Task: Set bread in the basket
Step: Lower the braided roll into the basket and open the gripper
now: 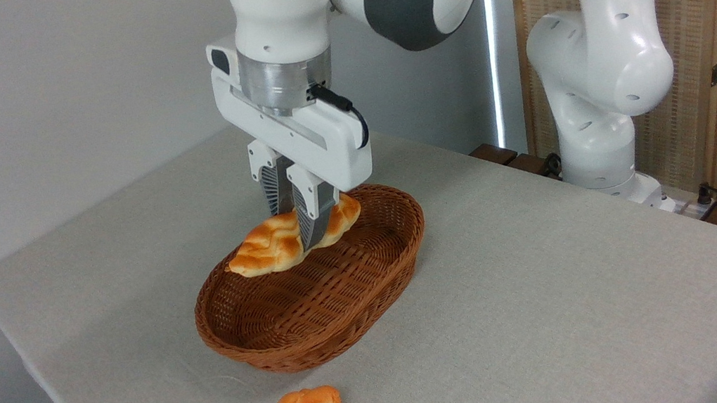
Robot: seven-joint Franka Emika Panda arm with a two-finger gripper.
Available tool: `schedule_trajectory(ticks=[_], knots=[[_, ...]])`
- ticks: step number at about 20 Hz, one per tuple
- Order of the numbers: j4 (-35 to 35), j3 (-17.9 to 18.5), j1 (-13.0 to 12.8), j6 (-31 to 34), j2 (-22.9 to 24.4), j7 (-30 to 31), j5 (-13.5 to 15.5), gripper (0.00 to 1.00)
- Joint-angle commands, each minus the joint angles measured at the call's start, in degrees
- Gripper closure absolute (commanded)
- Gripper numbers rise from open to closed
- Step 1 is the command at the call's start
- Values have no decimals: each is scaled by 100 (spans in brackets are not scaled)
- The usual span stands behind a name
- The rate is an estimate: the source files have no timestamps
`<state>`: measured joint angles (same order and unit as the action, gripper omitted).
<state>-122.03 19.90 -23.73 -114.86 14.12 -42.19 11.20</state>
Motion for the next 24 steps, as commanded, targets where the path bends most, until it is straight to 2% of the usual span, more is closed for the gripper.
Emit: schedule_trajectory(ticks=[1,2,3,5,8,10,12,24], knots=[[-31,67,-210,34,-102,115,-92,54],[-66,67,-228,26,-129,115,-92,32],[-67,67,-237,17,-233,106,-92,21],[-67,67,-333,-1,-304,115,-92,18],[-67,67,-343,-36,-348,115,-92,14],[-67,67,-351,-71,-392,71,-92,3],[-67,67,-351,-97,-393,62,-92,0],[-23,76,-351,-133,-366,53,-92,0]])
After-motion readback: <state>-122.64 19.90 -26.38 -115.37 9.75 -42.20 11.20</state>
